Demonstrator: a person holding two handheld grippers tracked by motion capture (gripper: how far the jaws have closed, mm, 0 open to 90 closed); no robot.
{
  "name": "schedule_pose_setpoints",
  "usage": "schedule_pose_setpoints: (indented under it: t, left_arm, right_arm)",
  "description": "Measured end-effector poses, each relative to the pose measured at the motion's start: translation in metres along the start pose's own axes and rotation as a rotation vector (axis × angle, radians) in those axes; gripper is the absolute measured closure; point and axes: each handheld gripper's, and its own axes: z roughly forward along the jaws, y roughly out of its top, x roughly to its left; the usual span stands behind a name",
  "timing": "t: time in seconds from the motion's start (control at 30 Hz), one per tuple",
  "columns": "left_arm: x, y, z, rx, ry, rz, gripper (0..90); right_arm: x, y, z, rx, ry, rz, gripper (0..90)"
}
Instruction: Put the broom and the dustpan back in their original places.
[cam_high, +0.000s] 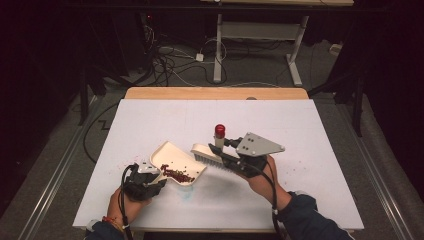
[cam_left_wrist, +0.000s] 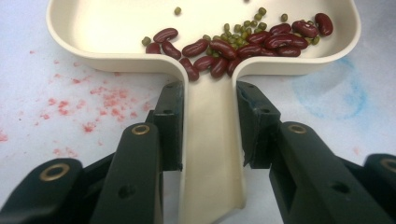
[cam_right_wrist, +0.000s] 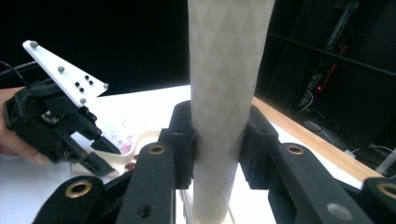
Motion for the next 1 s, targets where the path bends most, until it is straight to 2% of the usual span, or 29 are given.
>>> schedule_pose_setpoints:
  t: [0.17, 0.47, 0.6, 0.73, 1.0]
  left_arm:
    - [0.003, 0.0, -0.001, -0.001, 0.0, -0.008, 63.7]
    - [0.01, 0.002, 0.001, -0.005, 0.033, -0.024, 63.7]
    - [0.015, 0.001, 0.0, -0.01, 0.036, -0.047, 63.7]
    - [0.021, 0.0, 0.0, -0.021, 0.06, -0.073, 63.7]
    - [0.028, -0.003, 0.003, -0.027, 0.101, -0.13, 63.6]
  right_arm:
    - [-0.017, -0.001, -0.02, 0.012, -0.005, -0.003, 69.7]
    - [-0.039, -0.012, -0.057, 0.036, -0.05, 0.031, 69.7]
    - [-0.046, -0.018, -0.074, 0.063, -0.048, 0.047, 69.7]
    - [-0.052, -0.022, -0.092, 0.081, -0.054, 0.06, 69.7]
    - [-0.065, -0.031, -0.125, 0.129, -0.019, 0.097, 69.6]
